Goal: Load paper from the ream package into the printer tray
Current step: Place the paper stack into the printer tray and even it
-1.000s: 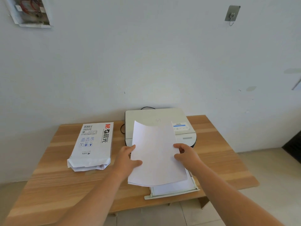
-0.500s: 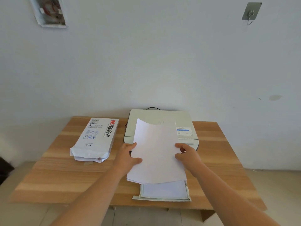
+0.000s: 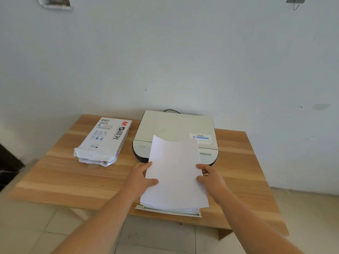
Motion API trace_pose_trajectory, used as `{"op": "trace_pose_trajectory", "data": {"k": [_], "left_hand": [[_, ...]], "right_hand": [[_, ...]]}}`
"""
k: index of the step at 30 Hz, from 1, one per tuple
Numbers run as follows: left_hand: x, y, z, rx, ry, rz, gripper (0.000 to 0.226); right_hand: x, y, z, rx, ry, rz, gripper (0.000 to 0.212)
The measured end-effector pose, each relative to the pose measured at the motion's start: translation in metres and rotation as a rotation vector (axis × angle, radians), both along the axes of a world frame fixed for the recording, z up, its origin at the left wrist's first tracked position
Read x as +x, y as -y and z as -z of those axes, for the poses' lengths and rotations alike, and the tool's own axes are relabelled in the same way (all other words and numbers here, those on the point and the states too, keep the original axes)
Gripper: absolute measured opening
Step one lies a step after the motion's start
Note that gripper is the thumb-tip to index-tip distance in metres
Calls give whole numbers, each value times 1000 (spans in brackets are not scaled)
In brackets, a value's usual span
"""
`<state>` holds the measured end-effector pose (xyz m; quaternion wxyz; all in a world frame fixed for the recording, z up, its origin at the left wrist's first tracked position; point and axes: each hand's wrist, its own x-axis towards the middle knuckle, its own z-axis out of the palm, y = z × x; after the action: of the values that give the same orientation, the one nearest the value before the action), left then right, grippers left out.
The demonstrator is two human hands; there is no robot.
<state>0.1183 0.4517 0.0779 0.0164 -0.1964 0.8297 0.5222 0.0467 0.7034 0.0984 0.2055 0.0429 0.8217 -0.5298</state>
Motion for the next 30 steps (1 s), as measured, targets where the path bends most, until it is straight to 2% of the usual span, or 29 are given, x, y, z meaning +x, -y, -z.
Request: {"op": "trace_pose_trajectory", "data": {"k": [9,20,30], "left_hand": [[24,5,31,46,113,35,76],[39,4,58,68,208,73,76],[41,-3,78,135,291,62,77]], "right_hand": [[35,-1,35,-69,133,81,42],[52,-8,76,-19,244,80,39],[51,-19,104,-2,335,81,48]]}}
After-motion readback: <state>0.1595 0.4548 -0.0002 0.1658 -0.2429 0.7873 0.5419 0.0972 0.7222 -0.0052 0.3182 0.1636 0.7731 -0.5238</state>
